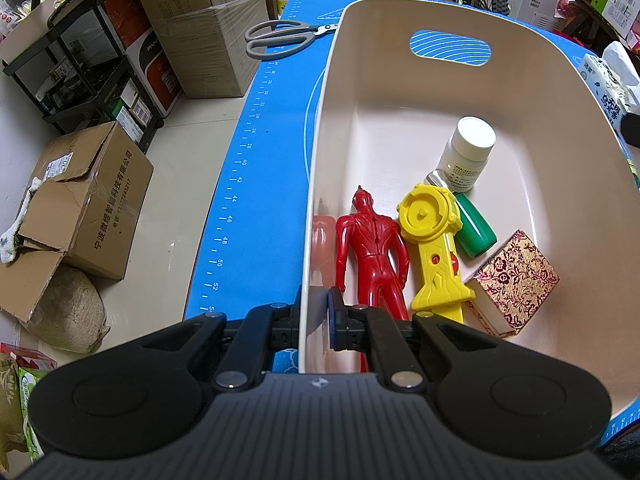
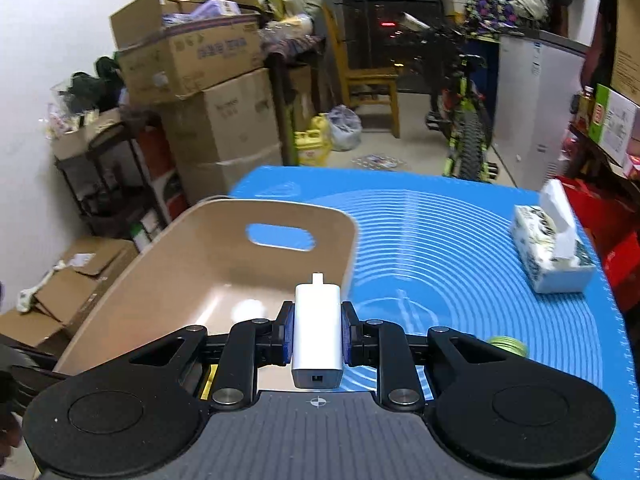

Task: Organize rigid objects
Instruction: 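Carry the white charger into the bin with the right gripper and release, then move the right gripper to the green tape roll and grasp it, then carry the green tape roll into the bin with the right gripper and release, then move the right gripper to the black earbud case and grasp it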

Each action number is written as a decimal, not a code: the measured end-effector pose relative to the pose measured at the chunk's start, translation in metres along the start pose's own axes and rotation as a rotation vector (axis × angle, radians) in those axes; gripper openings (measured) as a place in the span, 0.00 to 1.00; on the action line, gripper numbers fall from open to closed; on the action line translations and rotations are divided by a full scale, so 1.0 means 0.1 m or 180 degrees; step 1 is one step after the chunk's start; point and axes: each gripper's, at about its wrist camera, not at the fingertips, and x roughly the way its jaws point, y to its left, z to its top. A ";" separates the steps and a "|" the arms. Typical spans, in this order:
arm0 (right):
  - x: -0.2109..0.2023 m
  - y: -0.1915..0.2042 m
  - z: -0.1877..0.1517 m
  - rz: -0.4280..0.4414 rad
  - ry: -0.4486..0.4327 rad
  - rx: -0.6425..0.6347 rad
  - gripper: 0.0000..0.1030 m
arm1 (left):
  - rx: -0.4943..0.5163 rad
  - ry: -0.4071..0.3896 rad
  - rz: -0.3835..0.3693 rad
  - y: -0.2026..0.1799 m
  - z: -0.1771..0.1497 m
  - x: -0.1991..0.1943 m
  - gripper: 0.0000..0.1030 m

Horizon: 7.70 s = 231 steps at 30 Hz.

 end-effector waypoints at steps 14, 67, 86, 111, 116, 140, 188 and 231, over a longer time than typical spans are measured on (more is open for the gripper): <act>0.19 0.69 -0.13 0.0303 0.0247 -0.0370 0.31 | 0.0002 0.0002 0.0006 -0.01 0.00 0.00 0.10; 0.14 -0.50 0.03 -0.0277 0.0057 0.0149 0.62 | 0.0049 -0.0008 0.0048 -0.03 0.00 0.01 0.11; 0.59 -1.33 -0.22 -0.0871 0.0385 0.0597 0.69 | 0.0064 -0.0010 0.0090 -0.04 -0.01 -0.01 0.12; 0.93 -1.86 -0.44 -0.0888 0.0443 0.1426 0.69 | 0.0080 -0.0011 0.0100 -0.03 -0.01 -0.02 0.12; 0.93 -1.95 -0.49 -0.0820 0.0461 0.1676 0.69 | 0.0083 -0.0012 0.0103 -0.03 -0.01 -0.02 0.12; 0.69 -1.81 -0.36 -0.0849 0.0294 0.1599 0.53 | 0.0086 -0.0011 0.0107 -0.03 -0.01 -0.02 0.13; 0.56 0.85 -0.24 0.0289 0.0618 -0.0362 0.53 | 0.0094 -0.0010 0.0119 -0.04 0.00 -0.01 0.12; 0.63 -1.31 -0.08 -0.0560 0.0346 0.0662 0.73 | 0.0103 -0.0003 0.0174 -0.10 0.00 0.02 0.13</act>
